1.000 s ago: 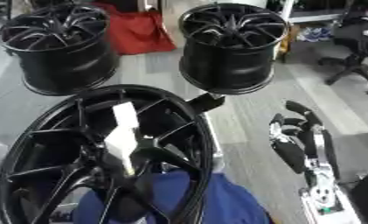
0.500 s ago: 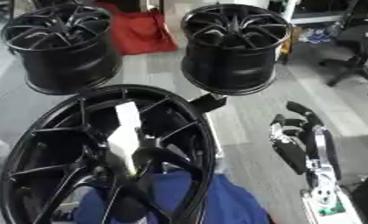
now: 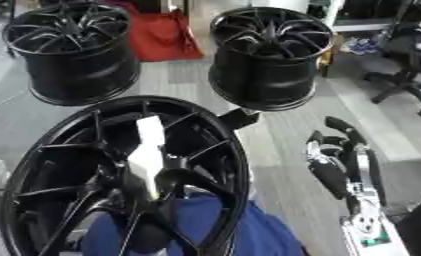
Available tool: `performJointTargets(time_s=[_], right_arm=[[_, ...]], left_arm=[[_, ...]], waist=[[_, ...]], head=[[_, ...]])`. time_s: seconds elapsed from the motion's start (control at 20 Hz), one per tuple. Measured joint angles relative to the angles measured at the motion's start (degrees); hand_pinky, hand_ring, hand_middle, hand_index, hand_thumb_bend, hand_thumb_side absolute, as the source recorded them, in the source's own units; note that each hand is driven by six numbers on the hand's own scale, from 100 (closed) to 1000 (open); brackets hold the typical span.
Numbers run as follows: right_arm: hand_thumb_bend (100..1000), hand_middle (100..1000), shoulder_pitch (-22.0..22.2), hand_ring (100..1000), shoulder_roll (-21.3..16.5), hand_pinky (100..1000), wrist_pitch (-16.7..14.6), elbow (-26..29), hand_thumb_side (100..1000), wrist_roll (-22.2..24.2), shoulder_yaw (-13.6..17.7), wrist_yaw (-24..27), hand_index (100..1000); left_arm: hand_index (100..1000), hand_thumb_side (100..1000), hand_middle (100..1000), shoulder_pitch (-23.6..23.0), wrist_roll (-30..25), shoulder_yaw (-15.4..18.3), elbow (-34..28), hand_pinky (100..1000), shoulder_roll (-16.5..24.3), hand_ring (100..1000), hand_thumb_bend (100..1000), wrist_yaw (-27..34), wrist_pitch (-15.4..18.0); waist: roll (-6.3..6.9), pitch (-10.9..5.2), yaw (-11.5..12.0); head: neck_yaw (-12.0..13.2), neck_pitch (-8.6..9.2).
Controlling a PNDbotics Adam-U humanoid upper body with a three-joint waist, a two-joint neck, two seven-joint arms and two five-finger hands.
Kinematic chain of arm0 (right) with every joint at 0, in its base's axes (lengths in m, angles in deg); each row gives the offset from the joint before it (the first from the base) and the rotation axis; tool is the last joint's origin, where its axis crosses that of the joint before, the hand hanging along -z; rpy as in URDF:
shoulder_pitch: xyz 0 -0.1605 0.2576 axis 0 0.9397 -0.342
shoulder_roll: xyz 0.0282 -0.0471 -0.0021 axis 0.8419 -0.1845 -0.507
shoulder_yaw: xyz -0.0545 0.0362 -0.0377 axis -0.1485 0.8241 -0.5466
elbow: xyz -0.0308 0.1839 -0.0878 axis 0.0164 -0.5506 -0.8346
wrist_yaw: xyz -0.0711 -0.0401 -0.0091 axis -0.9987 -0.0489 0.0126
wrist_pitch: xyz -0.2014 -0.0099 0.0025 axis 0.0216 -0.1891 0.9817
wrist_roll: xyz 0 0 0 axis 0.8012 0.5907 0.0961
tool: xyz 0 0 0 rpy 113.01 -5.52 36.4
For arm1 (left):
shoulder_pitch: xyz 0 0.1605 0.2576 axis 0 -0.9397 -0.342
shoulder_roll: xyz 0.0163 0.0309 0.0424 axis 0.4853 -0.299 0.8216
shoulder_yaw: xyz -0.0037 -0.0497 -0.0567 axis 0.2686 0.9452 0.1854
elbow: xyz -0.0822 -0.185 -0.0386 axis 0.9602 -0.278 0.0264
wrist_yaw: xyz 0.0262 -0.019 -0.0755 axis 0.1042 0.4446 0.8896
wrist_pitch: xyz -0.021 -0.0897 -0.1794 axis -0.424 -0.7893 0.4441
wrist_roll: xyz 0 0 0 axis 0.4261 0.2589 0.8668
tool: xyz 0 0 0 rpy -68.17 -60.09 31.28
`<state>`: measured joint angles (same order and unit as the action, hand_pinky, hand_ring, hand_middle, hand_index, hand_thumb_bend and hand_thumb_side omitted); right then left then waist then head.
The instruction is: Pull the pin out of the wheel hub.
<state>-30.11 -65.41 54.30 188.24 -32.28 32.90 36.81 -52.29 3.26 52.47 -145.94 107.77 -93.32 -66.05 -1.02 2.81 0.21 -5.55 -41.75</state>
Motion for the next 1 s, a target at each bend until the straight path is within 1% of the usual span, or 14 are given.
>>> performJointTargets(time_s=[0.2,0.3,0.4,0.6,1.0], right_arm=[[100,795,0.02,679,0.05,577,-0.05,0.00,276,-0.06,0.01,0.05,819],[100,795,0.04,679,0.05,577,-0.08,0.00,276,-0.10,0.02,0.05,819],[100,795,0.04,679,0.05,577,-0.09,0.00,276,-0.11,0.02,0.05,819],[100,796,0.04,679,0.05,577,-0.09,0.00,277,-0.12,0.02,0.05,819],[100,795,0.01,680,0.05,577,-0.10,0.00,276,-0.10,0.02,0.05,818]], left_arm=[[824,709,625,-1.69,2.52,-1.85,-5.29,574,-5.98,592,100,3.82,-3.27],[823,710,622,-2.40,2.47,-2.62,-7.33,573,-8.90,590,100,5.74,-4.70],[820,710,620,-2.88,2.16,-3.09,-8.78,571,-10.66,588,100,7.31,-5.80],[818,713,619,-3.28,1.65,-3.66,-9.68,571,-11.45,588,100,8.51,-6.88],[816,712,620,-3.29,1.04,-4.07,-10.06,572,-11.91,588,100,8.68,-7.26]], waist=[[0.06,-0.12,0.57],[0.23,-0.12,0.68],[0.36,-0.12,0.76],[0.38,-0.10,0.83],[0.50,-0.09,0.78]], head=[[-0.05,-0.02],[-0.19,-0.05],[-0.25,-0.08],[-0.26,-0.08],[-0.26,-0.08]])
